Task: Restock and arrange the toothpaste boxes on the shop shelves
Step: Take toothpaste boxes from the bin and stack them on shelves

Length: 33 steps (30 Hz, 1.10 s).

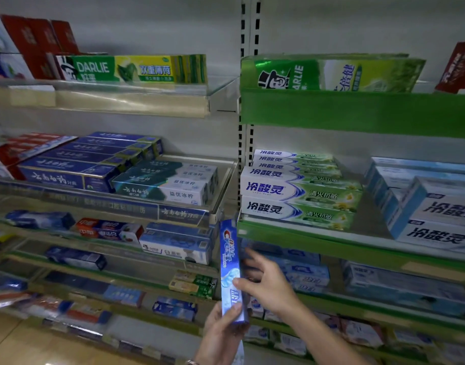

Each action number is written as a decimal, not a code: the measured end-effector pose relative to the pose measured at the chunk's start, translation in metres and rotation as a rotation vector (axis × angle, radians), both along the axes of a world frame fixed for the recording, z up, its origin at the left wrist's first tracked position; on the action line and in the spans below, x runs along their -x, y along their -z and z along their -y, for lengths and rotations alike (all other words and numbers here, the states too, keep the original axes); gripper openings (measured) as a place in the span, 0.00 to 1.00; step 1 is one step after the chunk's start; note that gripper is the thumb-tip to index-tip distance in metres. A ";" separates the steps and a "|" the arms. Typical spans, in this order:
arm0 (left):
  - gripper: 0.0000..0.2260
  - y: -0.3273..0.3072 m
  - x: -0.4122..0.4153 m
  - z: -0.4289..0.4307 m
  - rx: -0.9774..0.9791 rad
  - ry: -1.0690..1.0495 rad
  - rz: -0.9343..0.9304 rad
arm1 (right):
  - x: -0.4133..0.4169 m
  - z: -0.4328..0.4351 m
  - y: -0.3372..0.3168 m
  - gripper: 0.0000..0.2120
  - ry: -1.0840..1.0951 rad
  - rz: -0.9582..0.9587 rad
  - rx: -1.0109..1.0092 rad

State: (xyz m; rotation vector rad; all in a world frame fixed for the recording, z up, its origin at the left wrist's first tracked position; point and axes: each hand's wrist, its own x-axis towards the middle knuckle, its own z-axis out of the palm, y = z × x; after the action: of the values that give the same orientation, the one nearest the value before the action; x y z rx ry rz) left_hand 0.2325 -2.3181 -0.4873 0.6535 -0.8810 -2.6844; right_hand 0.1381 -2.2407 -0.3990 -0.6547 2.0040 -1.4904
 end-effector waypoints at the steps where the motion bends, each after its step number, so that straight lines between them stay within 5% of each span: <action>1: 0.44 -0.001 0.000 -0.002 0.012 0.000 0.017 | -0.001 0.000 0.000 0.28 -0.017 -0.047 -0.038; 8: 0.41 -0.010 -0.007 -0.004 0.084 0.111 0.090 | 0.017 -0.016 -0.009 0.19 -0.121 -0.092 -0.164; 15: 0.07 -0.041 0.024 0.031 0.045 -0.175 0.045 | 0.041 -0.046 -0.022 0.14 -0.264 -0.316 -0.286; 22: 0.29 -0.059 0.051 0.030 0.118 -0.138 0.110 | 0.053 -0.067 -0.019 0.23 -0.104 -0.445 -0.441; 27: 0.21 -0.061 0.065 0.031 0.341 -0.184 0.144 | 0.059 -0.077 -0.007 0.29 -0.014 -0.320 -0.571; 31: 0.18 -0.056 0.070 0.035 0.622 -0.203 0.214 | 0.070 -0.074 -0.008 0.21 0.144 -0.617 -0.720; 33: 0.18 -0.045 0.076 0.036 0.710 -0.187 0.253 | 0.080 -0.070 -0.005 0.15 0.185 -0.588 -0.762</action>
State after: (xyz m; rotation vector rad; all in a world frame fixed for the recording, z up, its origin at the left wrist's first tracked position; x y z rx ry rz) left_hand 0.1564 -2.3545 -0.4421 0.8396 -1.6231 -1.9407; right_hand 0.0584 -2.1710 -0.3936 -0.6144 2.8855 -0.5178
